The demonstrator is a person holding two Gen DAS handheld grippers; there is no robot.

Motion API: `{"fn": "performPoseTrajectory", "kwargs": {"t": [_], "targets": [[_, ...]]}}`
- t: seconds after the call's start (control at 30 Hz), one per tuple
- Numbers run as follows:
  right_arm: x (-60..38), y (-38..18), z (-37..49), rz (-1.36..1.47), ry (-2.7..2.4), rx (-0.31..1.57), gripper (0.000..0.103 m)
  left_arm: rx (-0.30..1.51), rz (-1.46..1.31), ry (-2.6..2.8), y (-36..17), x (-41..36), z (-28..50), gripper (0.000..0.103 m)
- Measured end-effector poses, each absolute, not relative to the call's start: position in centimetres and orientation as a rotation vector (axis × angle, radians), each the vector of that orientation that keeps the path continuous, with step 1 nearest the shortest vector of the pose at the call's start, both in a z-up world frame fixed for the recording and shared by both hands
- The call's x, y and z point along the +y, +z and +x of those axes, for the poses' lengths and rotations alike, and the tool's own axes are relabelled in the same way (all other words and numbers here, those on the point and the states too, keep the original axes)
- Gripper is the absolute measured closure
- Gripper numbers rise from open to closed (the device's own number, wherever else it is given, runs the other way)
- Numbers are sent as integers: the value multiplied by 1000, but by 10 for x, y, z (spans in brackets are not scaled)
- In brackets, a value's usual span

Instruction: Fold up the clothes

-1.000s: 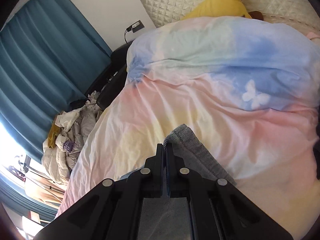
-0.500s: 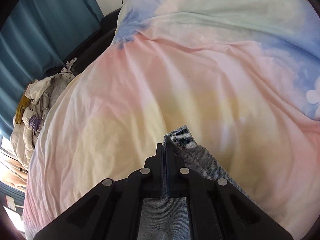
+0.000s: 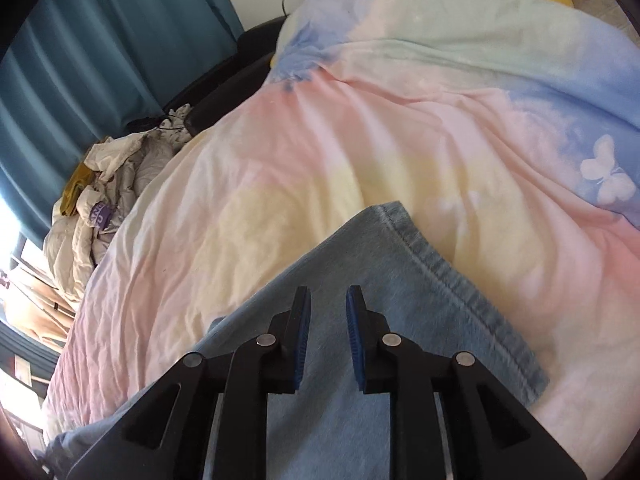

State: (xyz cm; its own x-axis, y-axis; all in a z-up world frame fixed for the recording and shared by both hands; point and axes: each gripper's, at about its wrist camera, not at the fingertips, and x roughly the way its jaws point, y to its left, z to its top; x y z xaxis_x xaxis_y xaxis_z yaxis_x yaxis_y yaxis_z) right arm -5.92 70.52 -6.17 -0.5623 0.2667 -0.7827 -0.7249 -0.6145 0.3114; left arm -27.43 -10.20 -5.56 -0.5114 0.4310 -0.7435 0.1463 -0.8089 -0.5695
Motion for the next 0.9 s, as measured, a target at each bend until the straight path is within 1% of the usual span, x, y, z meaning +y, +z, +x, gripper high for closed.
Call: {"fn": "performPoseTrajectory", "kwargs": {"t": [0.2,0.33,0.43,0.5,0.57,0.63,0.73,0.83,0.9], "targets": [[589,-40,-41,-975,2373,912,84,-947,-1511,2310,-85,-105,-198,53],[504,-41,-35,-1044,2481,974,84,-990,-1535,2301,-102,-111,-172,53],[446,-47,-33,-1120,2544,1065,83,-1101,-1511,2258,-108,-120,-159,53],[410,-51,-38,-1221,2585,1074,82,-1161,-1492,2237,-114,-123,-152,53],[377,-52,-43,-1286,2639,1086,79,-1174,-1509,2239,-122,-119,-152,53],[351,-56,-48,-1336,2680,1166,67,-1191,-1538,2241,-130,-117,-154,53],[318,-75,-63,-1431,2679,1334,61,-1223,-1572,2244,-140,-115,-159,53],[290,-102,-78,-1549,2631,1487,61,-1230,-1576,2255,-146,-113,-163,53],[279,-119,-87,-1626,2597,1540,59,-1233,-1573,2275,-149,-110,-166,53]]}}
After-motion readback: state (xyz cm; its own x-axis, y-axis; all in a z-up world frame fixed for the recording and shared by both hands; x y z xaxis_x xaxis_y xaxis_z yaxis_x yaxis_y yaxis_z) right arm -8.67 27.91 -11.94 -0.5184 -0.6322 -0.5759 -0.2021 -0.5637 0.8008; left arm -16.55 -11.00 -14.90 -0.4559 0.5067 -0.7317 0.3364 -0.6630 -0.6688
